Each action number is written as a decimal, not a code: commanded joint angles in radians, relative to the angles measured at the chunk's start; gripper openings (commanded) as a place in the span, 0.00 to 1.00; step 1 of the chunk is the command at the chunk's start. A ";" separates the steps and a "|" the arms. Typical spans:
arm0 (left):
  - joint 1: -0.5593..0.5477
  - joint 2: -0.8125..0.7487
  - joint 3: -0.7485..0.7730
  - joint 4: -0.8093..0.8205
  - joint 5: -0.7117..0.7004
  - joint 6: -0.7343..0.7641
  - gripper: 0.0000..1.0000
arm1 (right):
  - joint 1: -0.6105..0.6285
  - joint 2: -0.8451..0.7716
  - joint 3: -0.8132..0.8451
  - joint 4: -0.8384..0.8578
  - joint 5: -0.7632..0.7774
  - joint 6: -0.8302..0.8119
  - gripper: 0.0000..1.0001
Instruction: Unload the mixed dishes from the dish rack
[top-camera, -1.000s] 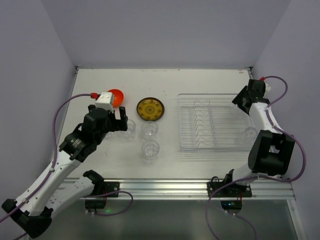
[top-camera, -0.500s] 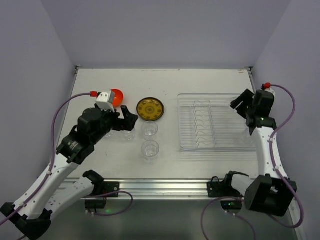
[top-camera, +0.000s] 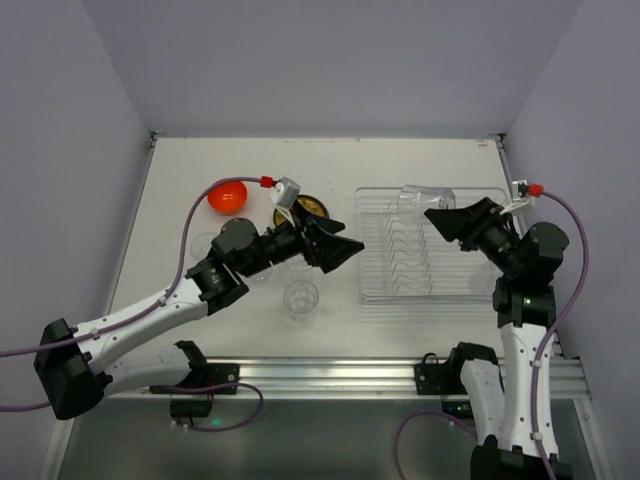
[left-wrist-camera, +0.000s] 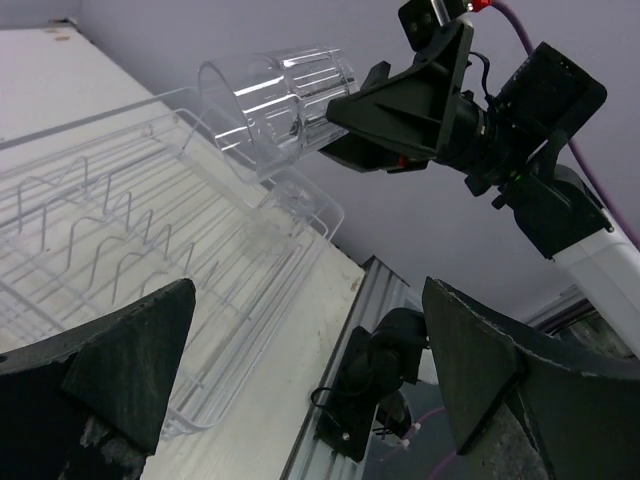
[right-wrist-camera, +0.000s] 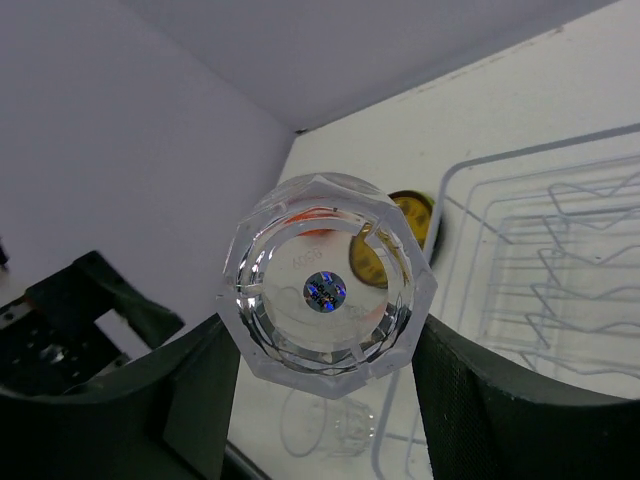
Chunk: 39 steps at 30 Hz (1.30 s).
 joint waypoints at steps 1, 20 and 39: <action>-0.048 0.035 0.019 0.284 0.018 -0.010 1.00 | -0.003 -0.064 -0.004 0.166 -0.212 0.129 0.00; -0.232 0.265 0.114 0.657 0.046 -0.032 0.58 | -0.003 -0.179 -0.028 0.432 -0.499 0.369 0.00; -0.256 -0.014 0.388 -0.931 -0.793 0.091 0.00 | -0.001 -0.204 0.022 -0.267 0.148 -0.172 0.99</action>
